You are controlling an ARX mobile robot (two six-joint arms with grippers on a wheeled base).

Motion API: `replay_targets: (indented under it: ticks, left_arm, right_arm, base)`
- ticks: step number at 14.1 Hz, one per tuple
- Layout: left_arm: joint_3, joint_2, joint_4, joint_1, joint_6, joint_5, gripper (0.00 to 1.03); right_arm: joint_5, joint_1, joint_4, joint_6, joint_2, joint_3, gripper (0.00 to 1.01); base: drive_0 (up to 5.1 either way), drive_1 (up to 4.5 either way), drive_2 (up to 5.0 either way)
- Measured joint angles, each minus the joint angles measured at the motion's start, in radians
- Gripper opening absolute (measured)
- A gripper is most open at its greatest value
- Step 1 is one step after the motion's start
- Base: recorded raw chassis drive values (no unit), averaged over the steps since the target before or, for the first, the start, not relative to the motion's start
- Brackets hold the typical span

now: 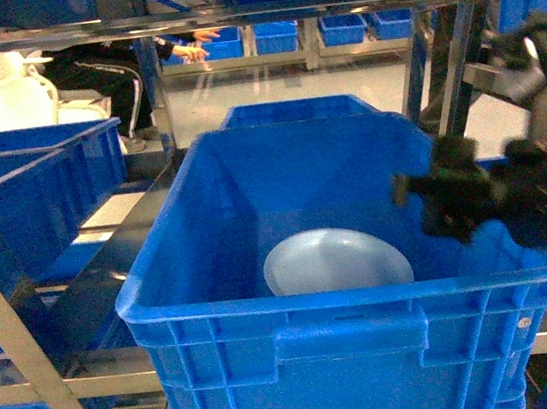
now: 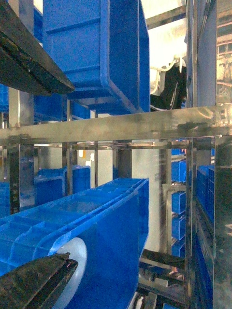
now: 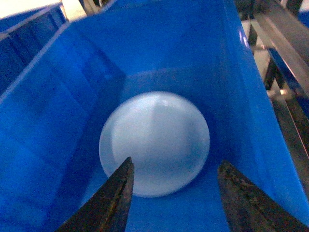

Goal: Place blue tray on left shelf second layer neatly

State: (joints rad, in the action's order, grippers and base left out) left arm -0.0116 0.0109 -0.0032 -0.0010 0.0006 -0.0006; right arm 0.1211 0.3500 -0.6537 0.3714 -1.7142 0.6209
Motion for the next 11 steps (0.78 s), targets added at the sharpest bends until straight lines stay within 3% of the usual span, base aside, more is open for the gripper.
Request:
replay_targets:
  ticks: [1,3,4,5,7,8,9,10,11]
  left_arm:
    - [0.000,0.000,0.000,0.000,0.000,0.000,0.98]
    - [0.000,0.000,0.000,0.000,0.000,0.000,0.98]
    - [0.000,0.000,0.000,0.000,0.000,0.000,0.98]
    - [0.000,0.000,0.000,0.000,0.000,0.000,0.98]
    - [0.000,0.000,0.000,0.000,0.000,0.000,0.98]
    - [0.000,0.000,0.000,0.000,0.000,0.000,0.98]
    - [0.000,0.000,0.000,0.000,0.000,-0.001,0.98]
    - [0.000,0.000,0.000,0.000,0.000,-0.001,0.98]
    - [0.000,0.000,0.001,0.000,0.000,0.000,0.98]
  right_arm:
    - [-0.083,-0.059,0.085,-0.016,0.200,-0.194,0.71]
    - [-0.169,-0.167,0.459,-0.132,0.682,-0.410,0.95]
    - [-0.244,-0.282,0.735,-0.225,0.978,-0.432,0.99]
    - [-0.253,-0.338,0.883,-0.282,1.218,-0.412,0.98]
    - [-0.271,-0.331,0.935,-0.325,1.330,-0.402,0.98]
    - [-0.253,-0.333,0.869,-0.339,1.334,-0.424,0.96]
    - [-0.121,-0.350,0.468,-0.364,1.527,-0.607,0.43]
    - [-0.121,-0.350,0.650,-0.365,1.711,-0.607,0.03]
    - [-0.121,-0.350,0.653,-0.369,1.708,-0.606,0.02]
  base:
    - [0.0,0.00,0.0]
    - [0.0,0.00,0.0]
    - [0.0,0.00,0.0]
    - [0.0,0.00,0.0]
    - [0.0,0.00,0.0]
    - [0.0,0.00,0.0]
    - [0.0,0.00,0.0]
    - [0.0,0.00,0.0]
    - [0.0,0.00,0.0]
